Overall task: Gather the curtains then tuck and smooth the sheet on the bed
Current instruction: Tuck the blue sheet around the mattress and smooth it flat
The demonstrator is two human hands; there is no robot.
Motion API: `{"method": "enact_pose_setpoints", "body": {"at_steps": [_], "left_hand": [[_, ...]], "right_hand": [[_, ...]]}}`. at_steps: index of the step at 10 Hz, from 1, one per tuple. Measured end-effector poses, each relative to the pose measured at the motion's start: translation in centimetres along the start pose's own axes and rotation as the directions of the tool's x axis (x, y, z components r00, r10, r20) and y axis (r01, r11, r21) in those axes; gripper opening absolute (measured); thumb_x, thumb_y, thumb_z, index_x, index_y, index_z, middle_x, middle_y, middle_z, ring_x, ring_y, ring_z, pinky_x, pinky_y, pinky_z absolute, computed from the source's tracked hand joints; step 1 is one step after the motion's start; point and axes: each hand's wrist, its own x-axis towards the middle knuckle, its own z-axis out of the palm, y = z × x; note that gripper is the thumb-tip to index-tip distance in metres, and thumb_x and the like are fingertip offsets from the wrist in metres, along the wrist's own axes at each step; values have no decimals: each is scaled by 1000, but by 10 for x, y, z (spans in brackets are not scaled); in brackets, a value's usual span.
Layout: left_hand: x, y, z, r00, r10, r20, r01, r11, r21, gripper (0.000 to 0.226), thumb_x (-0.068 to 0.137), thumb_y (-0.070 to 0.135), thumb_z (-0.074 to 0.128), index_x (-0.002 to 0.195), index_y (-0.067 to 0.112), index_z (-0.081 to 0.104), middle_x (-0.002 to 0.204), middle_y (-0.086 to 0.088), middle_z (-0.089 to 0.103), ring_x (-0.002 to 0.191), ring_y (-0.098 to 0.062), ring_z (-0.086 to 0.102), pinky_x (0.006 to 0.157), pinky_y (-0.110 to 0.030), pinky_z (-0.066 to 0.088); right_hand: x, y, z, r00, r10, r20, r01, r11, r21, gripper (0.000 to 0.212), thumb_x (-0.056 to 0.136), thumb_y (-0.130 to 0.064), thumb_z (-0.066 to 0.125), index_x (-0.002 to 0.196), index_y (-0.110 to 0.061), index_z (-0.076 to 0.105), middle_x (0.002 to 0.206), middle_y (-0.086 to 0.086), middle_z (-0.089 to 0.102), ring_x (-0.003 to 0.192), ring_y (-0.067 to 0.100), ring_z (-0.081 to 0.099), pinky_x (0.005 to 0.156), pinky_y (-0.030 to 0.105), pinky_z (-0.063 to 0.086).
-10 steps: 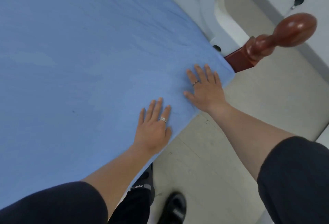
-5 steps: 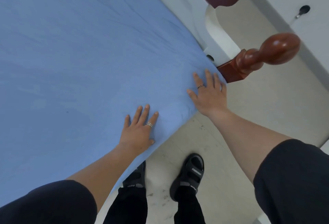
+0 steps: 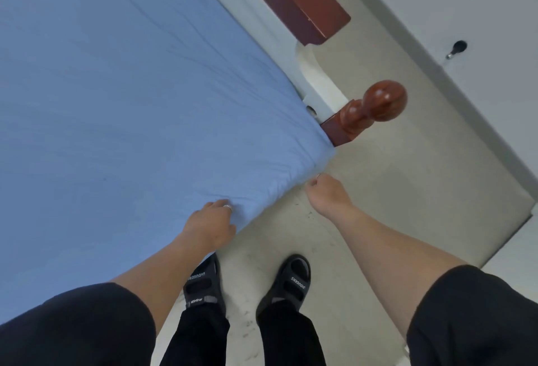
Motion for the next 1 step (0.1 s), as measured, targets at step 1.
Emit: {"method": "enact_pose_setpoints", "body": {"at_steps": [1], "left_hand": [[-28, -1, -27, 995, -8, -96, -3, 993, -116, 54, 98, 38, 48, 150, 25, 41, 164, 9, 24, 147, -18, 31, 114, -39, 37]], "right_hand": [[-22, -25, -31, 988, -152, -15, 151, 987, -51, 25, 93, -21, 44, 69, -16, 49, 73, -1, 55, 77, 28, 58, 62, 33, 39]]}}
